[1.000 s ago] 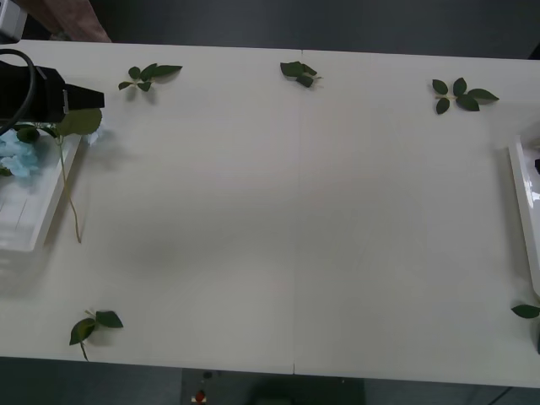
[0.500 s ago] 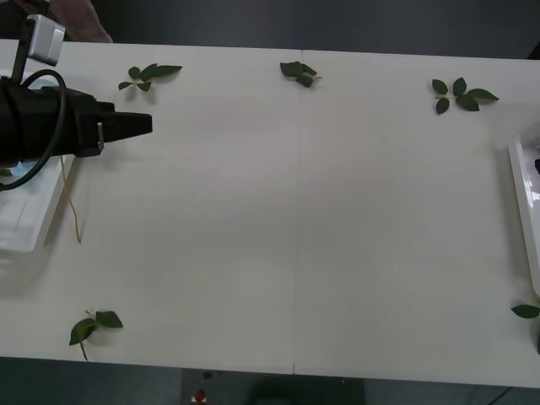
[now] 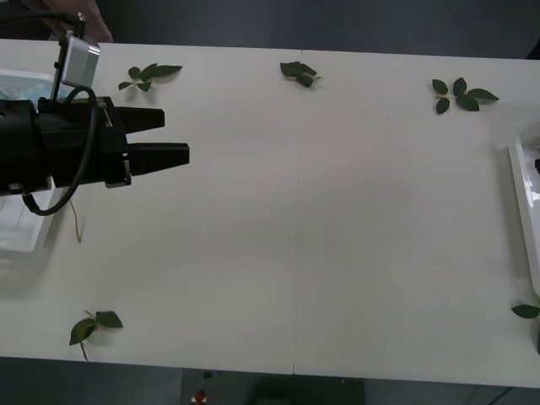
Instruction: Put the red flowers into the right box and the blue flowers into the left box
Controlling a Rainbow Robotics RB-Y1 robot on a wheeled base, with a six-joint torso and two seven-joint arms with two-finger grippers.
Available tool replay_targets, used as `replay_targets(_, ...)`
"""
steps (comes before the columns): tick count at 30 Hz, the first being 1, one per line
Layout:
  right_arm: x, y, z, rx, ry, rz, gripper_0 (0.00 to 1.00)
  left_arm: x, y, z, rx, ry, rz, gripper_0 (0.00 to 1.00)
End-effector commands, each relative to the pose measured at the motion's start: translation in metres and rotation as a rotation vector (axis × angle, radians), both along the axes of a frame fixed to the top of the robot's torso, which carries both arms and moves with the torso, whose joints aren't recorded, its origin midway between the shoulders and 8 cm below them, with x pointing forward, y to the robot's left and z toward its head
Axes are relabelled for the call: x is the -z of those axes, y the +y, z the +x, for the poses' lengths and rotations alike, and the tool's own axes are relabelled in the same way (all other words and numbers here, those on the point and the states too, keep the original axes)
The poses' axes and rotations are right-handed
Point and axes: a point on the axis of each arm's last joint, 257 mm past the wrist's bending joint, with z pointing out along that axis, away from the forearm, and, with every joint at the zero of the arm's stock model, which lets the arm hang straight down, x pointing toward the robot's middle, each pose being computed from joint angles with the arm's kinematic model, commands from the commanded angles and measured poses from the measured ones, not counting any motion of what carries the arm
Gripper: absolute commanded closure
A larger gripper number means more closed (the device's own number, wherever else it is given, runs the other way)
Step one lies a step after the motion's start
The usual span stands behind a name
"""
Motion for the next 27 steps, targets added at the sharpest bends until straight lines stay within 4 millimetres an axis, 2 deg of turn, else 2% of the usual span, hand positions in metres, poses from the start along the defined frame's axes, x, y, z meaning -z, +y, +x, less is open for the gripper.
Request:
replay_targets(1,-0.015,-0.005,-0.001,-0.014,-0.047,-0.052,0.00,-0.014,-0.030,-0.016,0.099,-0.106,0.014,0.00)
replay_targets(6,-0.015,-0.005,-0.001,-0.014,-0.047,-0.052,0.00,-0.021,-0.053,-0.034,0.167,-0.105,-0.016,0.00)
replay_targets(10,-0.015,-0.005,-0.001,-0.014,-0.047,-0.052,0.00,-0.025,-0.062,-0.043,0.198,-0.111,-0.023,0.00)
replay_targets(17,-0.015,-0.005,-0.001,-0.014,-0.047,-0.052,0.00,-0.024,-0.066,-0.051,0.223,-0.089,-0.036,0.00)
replay_targets(27,-0.015,-0.005,-0.001,-0.014,-0.047,-0.052,0.00,-0.025,-0.066,-0.051,0.224,-0.089,-0.036,0.00)
